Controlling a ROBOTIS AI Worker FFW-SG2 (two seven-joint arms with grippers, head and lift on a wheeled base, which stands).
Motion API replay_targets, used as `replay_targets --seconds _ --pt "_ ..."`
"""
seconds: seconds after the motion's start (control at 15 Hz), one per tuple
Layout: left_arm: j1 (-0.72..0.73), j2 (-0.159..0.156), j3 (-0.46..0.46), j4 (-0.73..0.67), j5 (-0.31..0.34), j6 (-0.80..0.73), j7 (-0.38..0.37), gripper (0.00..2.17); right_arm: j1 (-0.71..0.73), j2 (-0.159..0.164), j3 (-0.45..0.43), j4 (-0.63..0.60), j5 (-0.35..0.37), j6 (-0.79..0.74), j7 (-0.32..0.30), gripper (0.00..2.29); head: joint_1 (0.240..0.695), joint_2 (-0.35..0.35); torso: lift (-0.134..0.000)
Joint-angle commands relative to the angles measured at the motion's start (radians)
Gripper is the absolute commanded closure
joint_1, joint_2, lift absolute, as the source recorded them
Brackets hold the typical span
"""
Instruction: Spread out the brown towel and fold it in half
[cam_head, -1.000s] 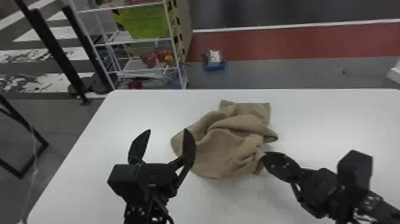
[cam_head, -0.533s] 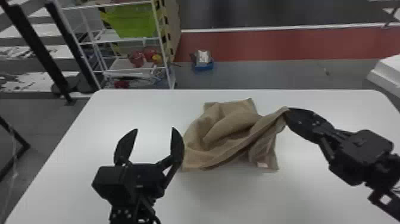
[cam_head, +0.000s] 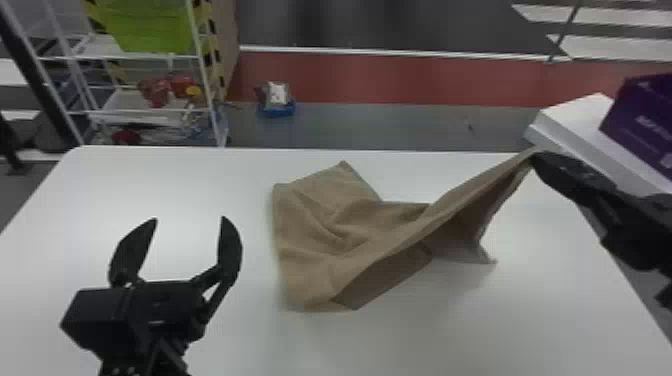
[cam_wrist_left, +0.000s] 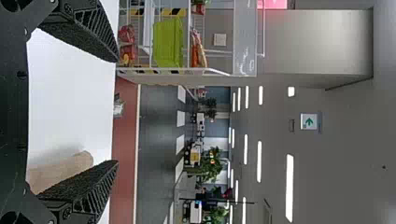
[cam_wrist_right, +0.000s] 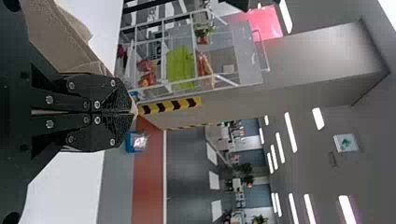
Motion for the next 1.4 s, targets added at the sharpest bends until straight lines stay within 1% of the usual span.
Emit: replay_targets --seconds 0.0,0.07,0.13,0.2,0.27,0.33,0.4,0.53,0.6,0.67,0.73,0.8,0.93,1.0,1.2,1.27,1.33 --pt "-0.012 0.001 -0.011 0.011 0.0 0.0 0.0 0.12 -0.007 -0.008 -0.003 0.094 0.117 0.018 0.022 1.43 0.695 -0.111 -0.123" --pt "-0.02 0.001 -0.024 0.015 -0.003 0.0 0.0 0.12 -0.023 -0.008 0.013 0.138 0.18 0.015 0.022 1.42 0.695 -0.133 -0.123" --pt "-0.025 0.001 -0.031 0.021 -0.014 0.0 0.0 0.12 -0.038 -0.008 0.032 0.183 0.237 0.012 0.022 1.28 0.695 -0.164 -0.123" --pt "-0.025 0.001 -0.033 0.021 -0.014 0.0 0.0 0.12 -0.049 -0.011 0.044 0.214 0.283 0.012 0.027 1.12 0.695 -0.18 -0.123" --pt "-0.025 0.001 -0.033 0.02 -0.014 0.0 0.002 0.12 -0.052 -0.013 0.056 0.24 0.324 0.0 0.042 0.79 0.695 -0.193 -0.123" --pt "-0.023 0.003 -0.031 0.02 -0.014 0.0 0.002 0.12 -0.05 -0.013 0.053 0.258 0.341 -0.031 0.087 0.32 0.695 -0.202 -0.123" --pt "-0.022 0.003 -0.025 0.018 -0.014 0.0 0.002 0.12 -0.044 -0.013 0.043 0.27 0.347 -0.053 0.107 0.09 0.695 -0.207 -0.123" --pt "-0.015 0.006 -0.019 0.014 -0.009 0.0 0.002 0.12 -0.037 -0.014 -0.002 0.299 0.347 -0.074 0.108 0.06 0.695 -0.205 -0.123" --pt "-0.014 0.006 -0.019 0.015 -0.009 -0.003 0.002 0.12 -0.037 -0.014 -0.036 0.31 0.335 -0.077 0.11 0.06 0.695 -0.217 -0.123" --pt "-0.014 0.006 -0.021 0.017 -0.009 0.0 0.0 0.12 -0.023 -0.013 -0.062 0.312 0.309 -0.08 0.128 0.06 0.695 -0.228 -0.123" --pt "-0.015 0.006 -0.025 0.017 -0.009 0.0 0.002 0.12 0.009 -0.013 -0.069 0.301 0.286 -0.105 0.14 0.06 0.695 -0.242 -0.123" --pt "-0.019 0.006 -0.03 0.02 -0.011 0.0 0.0 0.12 0.052 -0.009 -0.068 0.281 0.281 -0.148 0.142 0.07 0.695 -0.252 -0.123" --pt "-0.02 0.006 -0.033 0.023 -0.014 0.0 0.002 0.12 0.151 0.001 -0.065 0.24 0.229 -0.249 0.142 0.17 0.695 -0.263 -0.123" --pt "-0.02 0.006 -0.031 0.023 -0.014 0.0 0.006 0.12 0.174 0.004 -0.063 0.237 0.218 -0.28 0.142 0.21 0.695 -0.262 -0.123" --pt "-0.017 0.006 -0.03 0.035 -0.006 -0.015 0.017 0.12 0.23 0.007 -0.04 0.221 0.218 -0.326 0.145 0.22 0.695 -0.251 -0.123" --pt "-0.019 0.004 -0.03 0.04 -0.006 -0.021 0.017 0.12 0.244 0.006 -0.023 0.223 0.238 -0.338 0.145 0.22 0.695 -0.243 -0.123" --pt "-0.017 0.006 -0.03 0.043 -0.005 -0.021 0.017 0.12 0.255 0.003 0.006 0.227 0.289 -0.359 0.145 0.22 0.695 -0.237 -0.123"
